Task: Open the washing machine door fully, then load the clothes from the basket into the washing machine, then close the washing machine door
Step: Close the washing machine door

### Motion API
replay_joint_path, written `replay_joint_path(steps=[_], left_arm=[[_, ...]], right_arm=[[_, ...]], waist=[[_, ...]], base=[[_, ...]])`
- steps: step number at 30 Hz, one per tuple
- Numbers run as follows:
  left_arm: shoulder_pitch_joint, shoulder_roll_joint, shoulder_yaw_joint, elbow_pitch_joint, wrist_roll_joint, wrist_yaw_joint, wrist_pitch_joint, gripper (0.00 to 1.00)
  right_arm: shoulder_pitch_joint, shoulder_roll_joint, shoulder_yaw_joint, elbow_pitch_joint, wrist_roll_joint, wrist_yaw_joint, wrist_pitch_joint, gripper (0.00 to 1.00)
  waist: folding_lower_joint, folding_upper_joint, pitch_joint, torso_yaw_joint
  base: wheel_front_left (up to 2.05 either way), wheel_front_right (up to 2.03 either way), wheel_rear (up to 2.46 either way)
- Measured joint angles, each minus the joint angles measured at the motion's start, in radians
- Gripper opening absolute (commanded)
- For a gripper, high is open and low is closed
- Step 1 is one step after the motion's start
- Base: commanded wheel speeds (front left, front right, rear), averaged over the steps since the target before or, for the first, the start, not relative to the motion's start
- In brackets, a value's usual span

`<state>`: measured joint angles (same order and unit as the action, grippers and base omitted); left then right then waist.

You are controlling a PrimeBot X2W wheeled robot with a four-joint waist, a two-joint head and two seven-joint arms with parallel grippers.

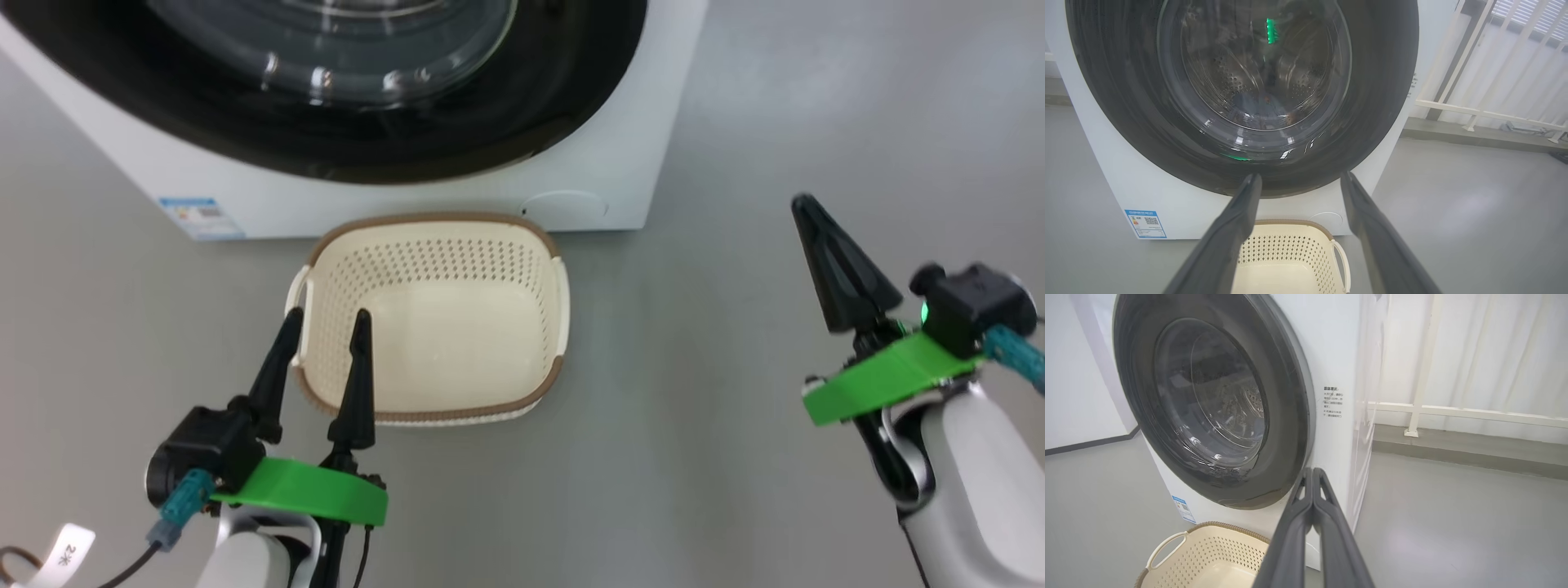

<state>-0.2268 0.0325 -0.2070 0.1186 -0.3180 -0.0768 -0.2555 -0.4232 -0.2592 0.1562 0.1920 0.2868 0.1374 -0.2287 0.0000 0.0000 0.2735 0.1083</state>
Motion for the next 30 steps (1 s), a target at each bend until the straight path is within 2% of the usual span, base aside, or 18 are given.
replay_joint_path(steps=[4,10,23,25,26,27,28,30], left_arm=[[0.032,0.001,0.016,0.005,0.005,-0.007,0.0,1.0],[0.084,0.002,0.034,0.008,0.008,-0.007,0.0,1.0],[0.133,0.004,0.06,0.011,0.008,-0.006,0.0,1.0],[0.144,0.004,0.064,0.012,0.008,-0.002,0.0,1.0],[0.149,0.004,0.066,0.012,0.008,0.002,0.0,1.0],[0.151,0.005,0.068,0.012,0.008,0.003,0.0,1.0],[0.151,0.005,0.069,0.012,0.008,0.003,0.0,1.0],[0.151,0.005,0.07,0.012,0.008,0.003,0.0,1.0]], right_arm=[[0.124,0.068,-0.095,-0.077,-0.027,0.0,0.028,0.0],[0.267,0.158,-0.167,-0.187,-0.066,0.0,0.071,0.0],[0.417,0.212,-0.3,-0.259,-0.099,-0.001,0.083,0.0],[0.433,0.214,-0.327,-0.259,-0.142,-0.001,0.08,0.0],[0.44,0.214,-0.34,-0.257,-0.143,-0.001,0.077,0.42],[0.444,0.214,-0.353,-0.25,-0.129,-0.001,0.077,0.92],[0.447,0.215,-0.364,-0.242,-0.123,-0.001,0.073,1.0],[0.451,0.215,-0.368,-0.235,-0.123,-0.001,0.067,1.0]], waist=[[0.0,0.0,-0.05,-0.031],[0.0,0.0,-0.117,-0.07],[0.0,0.0,-0.208,-0.11],[0.0,0.0,-0.215,-0.111],[0.0,0.0,-0.218,-0.112],[0.0,0.0,-0.22,-0.112],[0.0,0.0,-0.222,-0.112],[0.0,0.0,-0.224,-0.112]], base=[[0.0,0.0,0.0],[0.0,0.0,0.0],[0.0,0.0,0.0],[0.0,0.0,0.0],[0.0,0.0,0.0],[0.0,0.0,0.0],[0.0,0.0,0.0],[0.0,0.0,0.0]])
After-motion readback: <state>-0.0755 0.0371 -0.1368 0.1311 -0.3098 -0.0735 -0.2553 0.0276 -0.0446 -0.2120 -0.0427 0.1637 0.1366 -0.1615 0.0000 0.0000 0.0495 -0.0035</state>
